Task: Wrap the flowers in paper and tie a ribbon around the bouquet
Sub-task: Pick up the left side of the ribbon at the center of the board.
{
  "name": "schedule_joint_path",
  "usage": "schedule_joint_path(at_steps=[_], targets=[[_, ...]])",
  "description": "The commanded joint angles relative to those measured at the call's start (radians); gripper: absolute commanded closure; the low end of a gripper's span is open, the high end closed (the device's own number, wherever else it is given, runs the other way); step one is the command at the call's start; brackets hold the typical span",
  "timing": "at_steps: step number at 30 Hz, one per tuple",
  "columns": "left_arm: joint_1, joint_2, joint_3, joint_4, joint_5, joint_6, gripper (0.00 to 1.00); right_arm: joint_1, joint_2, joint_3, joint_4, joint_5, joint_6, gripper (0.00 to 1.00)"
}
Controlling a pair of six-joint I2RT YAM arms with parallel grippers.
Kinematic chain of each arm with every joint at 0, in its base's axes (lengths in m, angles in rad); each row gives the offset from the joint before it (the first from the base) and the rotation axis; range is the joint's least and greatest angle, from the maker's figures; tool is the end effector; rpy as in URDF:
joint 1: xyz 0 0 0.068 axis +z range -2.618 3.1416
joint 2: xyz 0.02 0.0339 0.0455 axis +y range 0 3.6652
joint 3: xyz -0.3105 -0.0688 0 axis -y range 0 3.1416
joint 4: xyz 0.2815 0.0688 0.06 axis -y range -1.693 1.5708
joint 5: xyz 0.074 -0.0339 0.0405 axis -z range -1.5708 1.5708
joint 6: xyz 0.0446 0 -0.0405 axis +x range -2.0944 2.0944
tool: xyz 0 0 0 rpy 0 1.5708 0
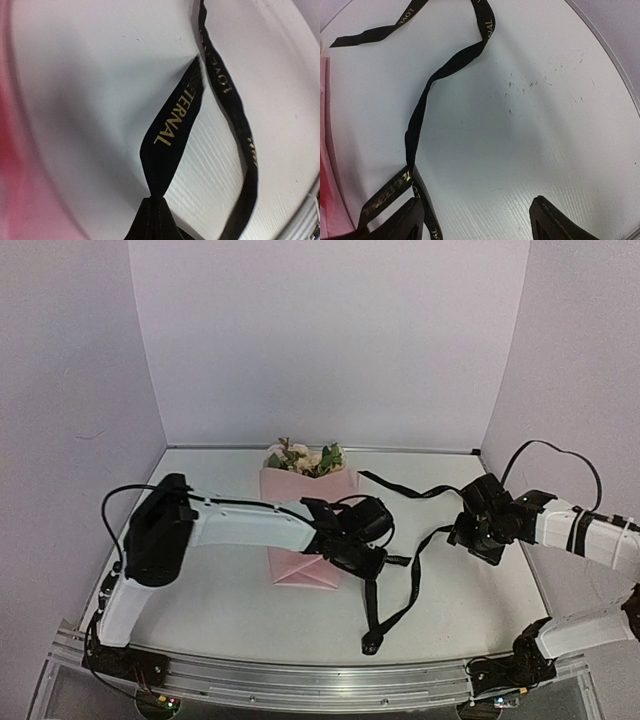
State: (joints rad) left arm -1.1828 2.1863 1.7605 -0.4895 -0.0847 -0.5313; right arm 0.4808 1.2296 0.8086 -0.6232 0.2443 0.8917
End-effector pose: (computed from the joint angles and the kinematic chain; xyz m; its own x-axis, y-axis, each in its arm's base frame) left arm 0.2126 -0.5101 0.2115 -0.7160 0.4175 -0.5595 0.6264 0.7380 -0.2510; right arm 0.2324 0.1091 0.2444 -0.7468 0.4621 -0.4784 0.3823 0.8868 0.2597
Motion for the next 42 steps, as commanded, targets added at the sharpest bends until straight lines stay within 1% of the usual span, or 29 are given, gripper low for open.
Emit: schedule_joint_path(at_steps=[1, 2, 6, 10, 11, 13, 16, 17, 19, 20, 22, 27, 32, 34, 38, 42], targets=[[0.004, -0.393, -0.203, 0.207, -0.087, -0.036, 1.0, -0.124, 0.101, 0.083, 0.098, -0.133, -0.003, 0.26], [0.004, -0.452, -0.256, 0.203, -0.114, -0.051, 1.0, -0.146, 0.126, 0.103, 0.108, -0.143, -0.004, 0.25], [0.028, -0.687, -0.467, 0.108, -0.346, -0.176, 1.0, -0.219, 0.226, 0.184, 0.112, -0.166, -0.016, 0.23], [0.14, -0.988, -0.74, 0.055, -0.413, -0.32, 1.0, -0.262, 0.309, 0.236, 0.113, -0.18, -0.032, 0.21], [0.166, -1.055, -0.815, 0.032, -0.437, -0.35, 1.0, -0.266, 0.323, 0.246, 0.114, -0.176, -0.037, 0.21], [0.216, -1.199, -0.917, -0.044, -0.491, -0.445, 1.0, -0.268, 0.356, 0.261, 0.114, -0.174, -0.041, 0.19], [0.312, -1.408, -1.033, -0.164, -0.557, -0.551, 1.0, -0.267, 0.405, 0.284, 0.117, -0.2, -0.034, 0.19], [0.34, -1.454, -1.057, -0.202, -0.578, -0.572, 1.0, -0.267, 0.421, 0.292, 0.118, -0.215, -0.032, 0.19], [0.397, -1.515, -1.074, -0.233, -0.599, -0.562, 1.0, -0.266, 0.455, 0.308, 0.118, -0.23, -0.031, 0.2], [0.419, -1.511, -1.074, -0.251, -0.611, -0.554, 1.0, -0.266, 0.469, 0.317, 0.117, -0.23, -0.032, 0.2], [0.465, -1.467, -1.064, -0.248, -0.59, -0.508, 1.0, -0.266, 0.497, 0.338, 0.113, -0.232, -0.038, 0.2], [0.61, -1.273, -1.034, -0.165, -0.426, -0.393, 1.0, -0.266, 0.587, 0.409, 0.09, -0.262, -0.04, 0.23], [0.746, -1.205, -1.044, -0.086, -0.316, -0.317, 1.0, -0.266, 0.669, 0.502, 0.071, -0.245, -0.059, 0.24], [0.816, -1.185, -1.049, -0.067, -0.27, -0.289, 1.0, -0.266, 0.715, 0.564, 0.042, -0.244, -0.071, 0.27], [0.921, -1.14, -1.051, -0.048, -0.204, -0.255, 1.0, -0.269, 0.798, 0.668, 0.004, -0.244, -0.074, 0.34], [1.031, -1.078, -1.051, -0.03, -0.149, -0.235, 1.0, -0.284, 0.85, 0.71, -0.024, -0.225, -0.06, 0.41]])
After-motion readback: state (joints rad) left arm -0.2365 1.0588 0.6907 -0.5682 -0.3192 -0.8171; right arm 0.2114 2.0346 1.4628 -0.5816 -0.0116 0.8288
